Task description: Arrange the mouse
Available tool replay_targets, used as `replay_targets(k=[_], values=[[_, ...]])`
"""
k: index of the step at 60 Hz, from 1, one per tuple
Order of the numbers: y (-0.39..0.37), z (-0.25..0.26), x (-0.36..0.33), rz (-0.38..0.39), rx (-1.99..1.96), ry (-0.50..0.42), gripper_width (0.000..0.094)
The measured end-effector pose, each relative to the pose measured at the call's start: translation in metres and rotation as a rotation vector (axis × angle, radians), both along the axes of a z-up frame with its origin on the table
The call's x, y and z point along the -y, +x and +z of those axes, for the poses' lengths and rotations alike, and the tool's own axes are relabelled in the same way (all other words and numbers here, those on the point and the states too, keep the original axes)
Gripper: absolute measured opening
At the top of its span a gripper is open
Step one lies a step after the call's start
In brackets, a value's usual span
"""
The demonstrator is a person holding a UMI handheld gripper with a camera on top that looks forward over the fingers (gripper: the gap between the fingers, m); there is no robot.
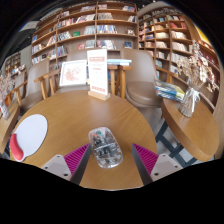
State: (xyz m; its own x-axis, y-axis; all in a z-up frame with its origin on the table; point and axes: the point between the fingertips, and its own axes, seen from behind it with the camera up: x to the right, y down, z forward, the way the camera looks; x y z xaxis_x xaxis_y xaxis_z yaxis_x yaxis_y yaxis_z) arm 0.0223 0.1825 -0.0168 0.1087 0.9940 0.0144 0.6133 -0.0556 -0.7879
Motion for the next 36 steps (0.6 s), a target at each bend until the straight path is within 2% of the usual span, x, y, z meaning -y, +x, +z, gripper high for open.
replay_targets(k=[17, 23, 24, 26, 31, 36], values=[[-0.028, -0.001, -0.002, -0.009, -0.002, 0.005, 0.0821], [-0.030, -0.001, 0.003, -0.005, 0.002, -0.004, 0.0692], [-0.031, -0.001, 0.005, 0.001, 0.003, -0.003, 0.0649], [-0.031, 0.000, 0.008, 0.014, 0.005, 0.003, 0.0469], [-0.028, 0.001, 0.007, -0.026, 0.035, 0.031, 0.0444], [-0.030, 0.024, 0.036, -0.006, 0.004, -0.026, 0.0446]])
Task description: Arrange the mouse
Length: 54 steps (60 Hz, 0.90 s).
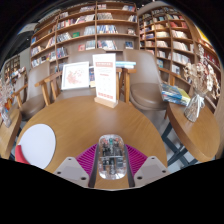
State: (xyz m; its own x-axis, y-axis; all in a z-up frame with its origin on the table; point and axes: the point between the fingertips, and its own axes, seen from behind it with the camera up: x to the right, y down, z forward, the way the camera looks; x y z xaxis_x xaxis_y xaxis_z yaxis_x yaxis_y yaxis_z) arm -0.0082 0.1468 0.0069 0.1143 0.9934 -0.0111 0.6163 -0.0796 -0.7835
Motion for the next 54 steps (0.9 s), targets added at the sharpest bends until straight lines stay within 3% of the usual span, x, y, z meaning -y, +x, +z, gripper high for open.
replay_targets(k=[7, 15, 26, 37, 45, 51, 54], values=[[-0.008, 0.041, 0.051, 0.017, -0.069, -0.005, 0.0446], [-0.023, 0.059, 0.149, 0.088, -0.098, -0.040, 0.0443], [-0.039, 0.019, 0.258, 0.159, -0.043, -0.055, 0.0443], [-0.030, -0.016, 0.287, 0.179, -0.015, -0.002, 0.0455], [-0.032, -0.014, 0.287, 0.181, -0.057, 0.029, 0.0533], [-0.031, 0.003, 0.279, 0.165, -0.117, 0.028, 0.0855], [-0.026, 0.017, 0.271, 0.147, -0.144, 0.036, 0.0849]])
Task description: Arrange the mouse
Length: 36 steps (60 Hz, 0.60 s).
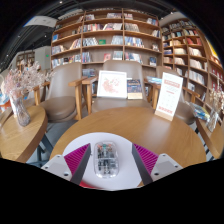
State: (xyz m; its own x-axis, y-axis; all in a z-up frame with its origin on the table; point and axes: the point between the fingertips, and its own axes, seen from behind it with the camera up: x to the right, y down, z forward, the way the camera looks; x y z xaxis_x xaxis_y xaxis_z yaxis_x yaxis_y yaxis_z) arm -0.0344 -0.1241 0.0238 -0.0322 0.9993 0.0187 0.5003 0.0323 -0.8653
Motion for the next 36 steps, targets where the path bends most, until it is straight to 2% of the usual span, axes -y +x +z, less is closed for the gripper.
replay_targets(k=[7, 18, 36], values=[[0.036, 0.050, -0.022, -0.017, -0.057, 0.002, 0.0855], [0.155, 0.119, -0.055, -0.013, -0.131, 0.026, 0.0856], [0.333, 0.148, -0.104, -0.040, -0.111, 0.019, 0.0856]])
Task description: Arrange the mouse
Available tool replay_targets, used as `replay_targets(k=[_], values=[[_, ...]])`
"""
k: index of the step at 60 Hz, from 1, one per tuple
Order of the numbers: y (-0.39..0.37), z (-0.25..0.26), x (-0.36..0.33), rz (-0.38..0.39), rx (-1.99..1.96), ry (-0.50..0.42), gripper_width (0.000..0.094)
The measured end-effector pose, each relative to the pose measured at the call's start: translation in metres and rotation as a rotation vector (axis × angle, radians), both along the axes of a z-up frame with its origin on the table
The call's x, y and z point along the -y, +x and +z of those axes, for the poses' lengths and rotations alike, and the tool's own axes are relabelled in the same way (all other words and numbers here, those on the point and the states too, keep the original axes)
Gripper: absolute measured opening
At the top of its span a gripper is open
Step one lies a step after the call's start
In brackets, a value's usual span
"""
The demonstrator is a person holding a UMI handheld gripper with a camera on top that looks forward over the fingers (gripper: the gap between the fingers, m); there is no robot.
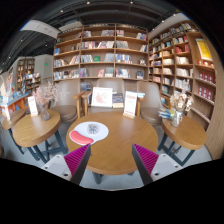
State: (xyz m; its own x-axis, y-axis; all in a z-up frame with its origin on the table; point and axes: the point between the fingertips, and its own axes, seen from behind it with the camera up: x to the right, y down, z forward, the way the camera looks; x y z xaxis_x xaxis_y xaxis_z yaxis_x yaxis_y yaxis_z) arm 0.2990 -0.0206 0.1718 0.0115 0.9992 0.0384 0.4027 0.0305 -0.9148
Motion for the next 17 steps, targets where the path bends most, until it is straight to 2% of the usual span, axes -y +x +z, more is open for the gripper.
replay_targets(k=[17], values=[[0.065, 0.002, -0.025, -0.028, -0.006, -0.018, 0.0858]])
